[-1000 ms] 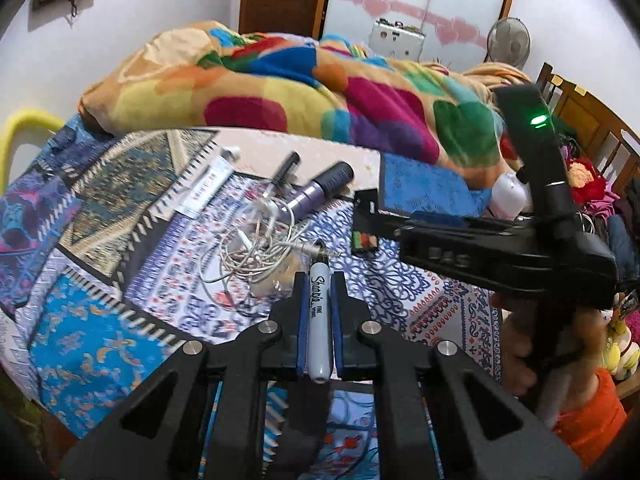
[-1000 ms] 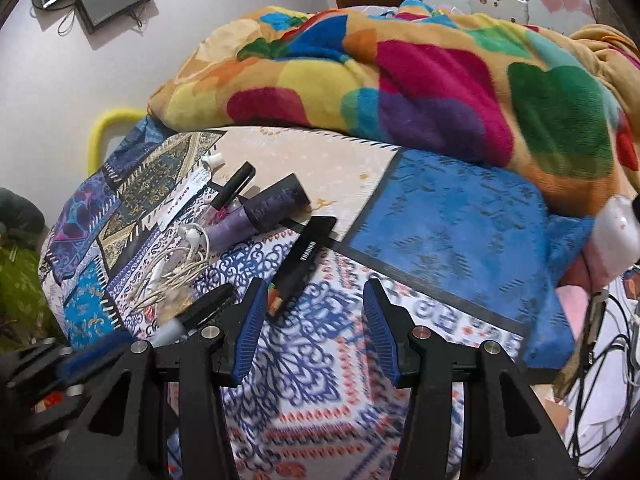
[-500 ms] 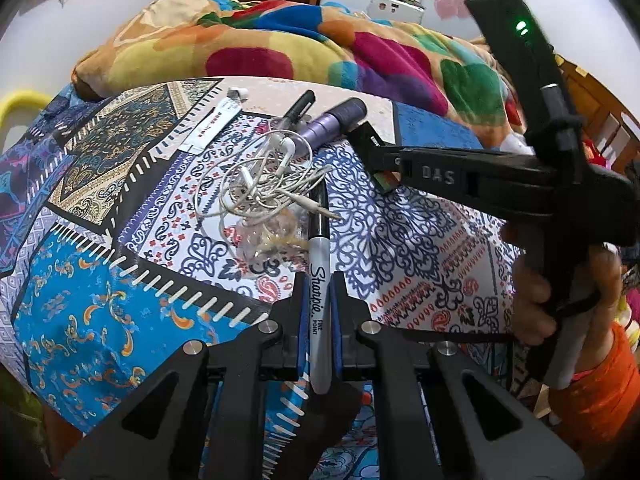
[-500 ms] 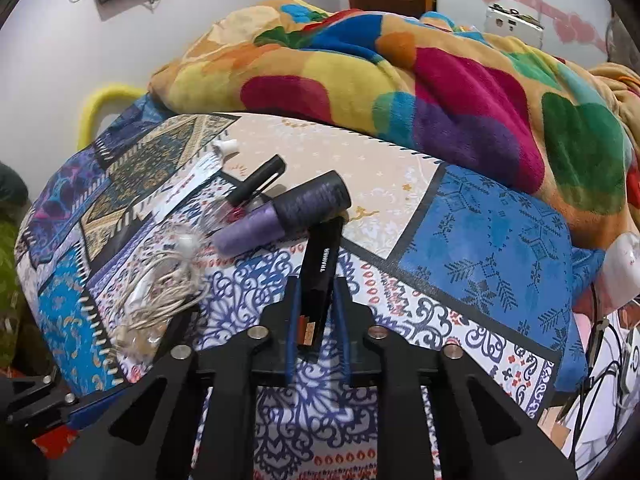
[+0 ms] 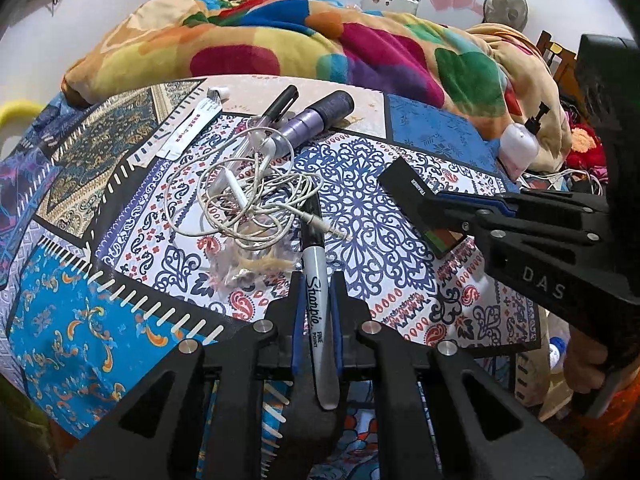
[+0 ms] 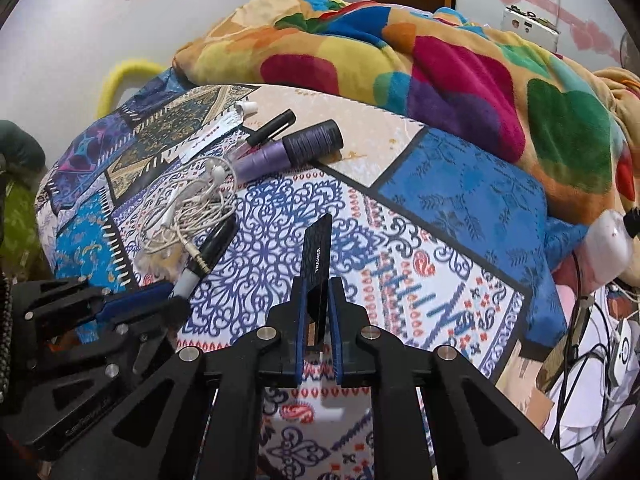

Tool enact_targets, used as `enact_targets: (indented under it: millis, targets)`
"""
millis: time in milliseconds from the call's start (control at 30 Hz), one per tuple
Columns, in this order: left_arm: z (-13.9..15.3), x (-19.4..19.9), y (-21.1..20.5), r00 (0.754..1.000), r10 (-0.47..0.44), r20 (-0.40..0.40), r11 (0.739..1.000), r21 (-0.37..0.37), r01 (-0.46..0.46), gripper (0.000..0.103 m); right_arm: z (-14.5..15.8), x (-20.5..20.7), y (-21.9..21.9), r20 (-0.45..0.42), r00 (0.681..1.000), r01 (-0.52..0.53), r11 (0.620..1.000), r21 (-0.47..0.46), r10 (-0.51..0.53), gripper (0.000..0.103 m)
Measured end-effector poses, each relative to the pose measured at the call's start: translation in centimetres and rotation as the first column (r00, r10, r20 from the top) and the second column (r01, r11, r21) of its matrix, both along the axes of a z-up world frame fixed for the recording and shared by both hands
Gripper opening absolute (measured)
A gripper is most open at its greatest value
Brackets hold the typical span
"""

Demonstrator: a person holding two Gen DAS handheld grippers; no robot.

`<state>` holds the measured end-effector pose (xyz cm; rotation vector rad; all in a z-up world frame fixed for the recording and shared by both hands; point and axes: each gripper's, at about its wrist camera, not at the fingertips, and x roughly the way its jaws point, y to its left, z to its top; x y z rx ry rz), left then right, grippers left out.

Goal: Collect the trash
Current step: 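Carry the marker in the left tool while the right tool carries the case to the bucket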

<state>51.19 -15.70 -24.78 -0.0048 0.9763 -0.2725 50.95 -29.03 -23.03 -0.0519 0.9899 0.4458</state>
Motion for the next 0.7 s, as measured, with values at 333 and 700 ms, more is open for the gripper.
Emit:
enact_targets:
  millis: [333,700]
  targets:
    - [0.0,-0.3,0.0,1.000,-0.011,0.022,1.000,0.010,0.011,0.010,-0.6,-0.1,0.7,-0.012,1.000,0.002,0.999,0.044,-0.001,0.026]
    - [0.6,-1.8,-1.6,0.997,-0.071,0.005,0.997,0.009,0.071,0.010,0.8,-1.7,0.9,0.082,0.997,0.014,0.999,-0.032,-0.012,0.004]
